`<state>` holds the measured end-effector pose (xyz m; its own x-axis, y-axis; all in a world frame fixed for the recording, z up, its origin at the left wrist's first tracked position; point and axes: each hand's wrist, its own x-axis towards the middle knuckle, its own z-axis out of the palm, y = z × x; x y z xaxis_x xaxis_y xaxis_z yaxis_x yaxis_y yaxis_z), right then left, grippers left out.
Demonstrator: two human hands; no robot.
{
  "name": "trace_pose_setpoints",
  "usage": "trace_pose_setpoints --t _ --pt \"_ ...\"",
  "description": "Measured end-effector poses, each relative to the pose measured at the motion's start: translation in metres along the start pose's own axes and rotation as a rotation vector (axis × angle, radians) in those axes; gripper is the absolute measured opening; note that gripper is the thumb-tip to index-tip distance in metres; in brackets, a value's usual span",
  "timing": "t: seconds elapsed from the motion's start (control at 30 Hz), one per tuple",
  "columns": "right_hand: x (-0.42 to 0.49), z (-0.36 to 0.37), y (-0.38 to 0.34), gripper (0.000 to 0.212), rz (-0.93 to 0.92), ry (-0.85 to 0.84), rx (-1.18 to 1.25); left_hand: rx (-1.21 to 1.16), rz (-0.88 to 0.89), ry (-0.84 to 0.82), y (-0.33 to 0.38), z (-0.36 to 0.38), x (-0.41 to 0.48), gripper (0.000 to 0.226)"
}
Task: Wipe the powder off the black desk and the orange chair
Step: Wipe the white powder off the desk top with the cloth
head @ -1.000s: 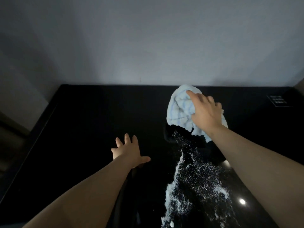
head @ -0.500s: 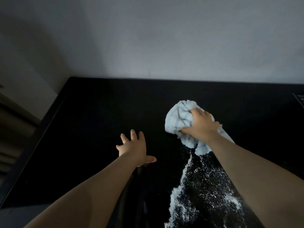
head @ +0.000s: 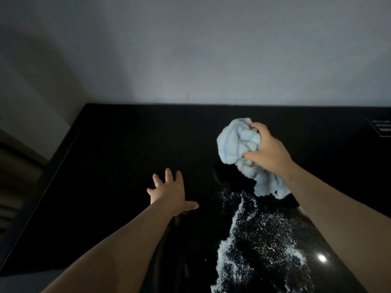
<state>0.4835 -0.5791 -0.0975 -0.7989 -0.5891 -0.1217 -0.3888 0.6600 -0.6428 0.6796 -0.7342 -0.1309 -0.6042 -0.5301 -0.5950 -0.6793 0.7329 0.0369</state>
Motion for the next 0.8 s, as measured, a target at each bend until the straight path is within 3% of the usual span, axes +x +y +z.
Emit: trace_pose_setpoints --t 0.1,0.17,0.23,0.33,0.4,0.53,0.67,0.8 --pt "0.0 0.015 0.008 0.072 0.107 -0.063 -0.302 -0.01 -0.003 0.002 -0.001 0.001 0.001 0.111" --pt "-0.014 0.033 0.007 0.065 0.046 -0.039 -0.398 -0.022 -0.003 0.008 -0.001 0.001 0.001 0.111" --pt "-0.026 0.041 0.002 0.057 -0.069 -0.146 -0.327 -0.032 -0.003 0.011 0.0 0.0 0.0 0.112" --pt "-0.032 0.026 -0.007 0.041 0.004 -0.31 0.078 -0.054 -0.017 -0.013 0.004 -0.007 0.001 0.114" --pt "-0.024 0.012 -0.004 0.039 0.047 -0.135 0.2 -0.089 -0.032 -0.048 0.009 -0.013 0.003 0.116" --pt "0.003 -0.018 0.025 0.045 0.181 0.262 0.072 -0.191 -0.031 -0.074 0.017 -0.025 0.012 0.112" --pt "0.016 -0.022 0.063 0.061 0.544 0.221 -0.097 -0.196 -0.073 -0.091 0.027 -0.03 0.021 0.108" --pt "0.037 -0.007 0.053 0.058 0.548 0.187 -0.191 -0.193 -0.083 -0.1 0.029 -0.033 0.029 0.112"
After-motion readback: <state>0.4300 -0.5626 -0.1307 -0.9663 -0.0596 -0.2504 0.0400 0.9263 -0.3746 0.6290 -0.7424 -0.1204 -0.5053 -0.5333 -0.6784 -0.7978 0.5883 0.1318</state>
